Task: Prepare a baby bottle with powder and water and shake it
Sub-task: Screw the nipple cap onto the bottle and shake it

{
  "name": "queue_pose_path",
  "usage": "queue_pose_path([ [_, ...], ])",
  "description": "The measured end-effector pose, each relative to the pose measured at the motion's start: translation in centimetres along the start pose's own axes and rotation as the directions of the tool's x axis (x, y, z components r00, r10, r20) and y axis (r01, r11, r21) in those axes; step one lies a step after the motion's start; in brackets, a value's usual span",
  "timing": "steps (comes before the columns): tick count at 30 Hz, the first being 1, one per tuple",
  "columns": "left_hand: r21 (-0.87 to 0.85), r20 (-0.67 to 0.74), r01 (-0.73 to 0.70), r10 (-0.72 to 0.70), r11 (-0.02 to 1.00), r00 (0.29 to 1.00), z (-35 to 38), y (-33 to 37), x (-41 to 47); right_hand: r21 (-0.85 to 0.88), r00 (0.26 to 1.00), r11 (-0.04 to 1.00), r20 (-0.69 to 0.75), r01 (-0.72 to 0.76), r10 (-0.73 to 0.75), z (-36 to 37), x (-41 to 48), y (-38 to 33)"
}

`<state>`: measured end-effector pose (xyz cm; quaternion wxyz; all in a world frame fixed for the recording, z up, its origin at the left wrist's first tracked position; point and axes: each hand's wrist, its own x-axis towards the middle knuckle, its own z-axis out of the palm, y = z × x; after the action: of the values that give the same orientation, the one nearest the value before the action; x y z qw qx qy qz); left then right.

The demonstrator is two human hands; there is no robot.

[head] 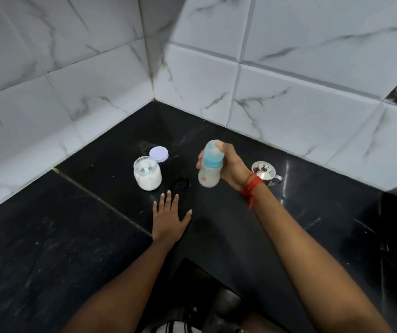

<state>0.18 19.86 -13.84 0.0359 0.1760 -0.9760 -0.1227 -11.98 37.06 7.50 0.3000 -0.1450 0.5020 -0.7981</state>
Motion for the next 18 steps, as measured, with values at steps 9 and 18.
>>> queue_pose_path([
  [9,0.004,-0.006,0.001,-0.001,1.000,1.000,0.1,0.2,0.0,0.157,0.994,0.986,0.086,0.055,-0.069,-0.4,-0.9,0.0],
  [18,-0.022,0.009,0.016,-0.016,1.000,1.000,-0.4,0.5,-0.1,0.131,0.939,0.979,-0.327,0.158,-0.108,1.3,0.1,-2.1],
])
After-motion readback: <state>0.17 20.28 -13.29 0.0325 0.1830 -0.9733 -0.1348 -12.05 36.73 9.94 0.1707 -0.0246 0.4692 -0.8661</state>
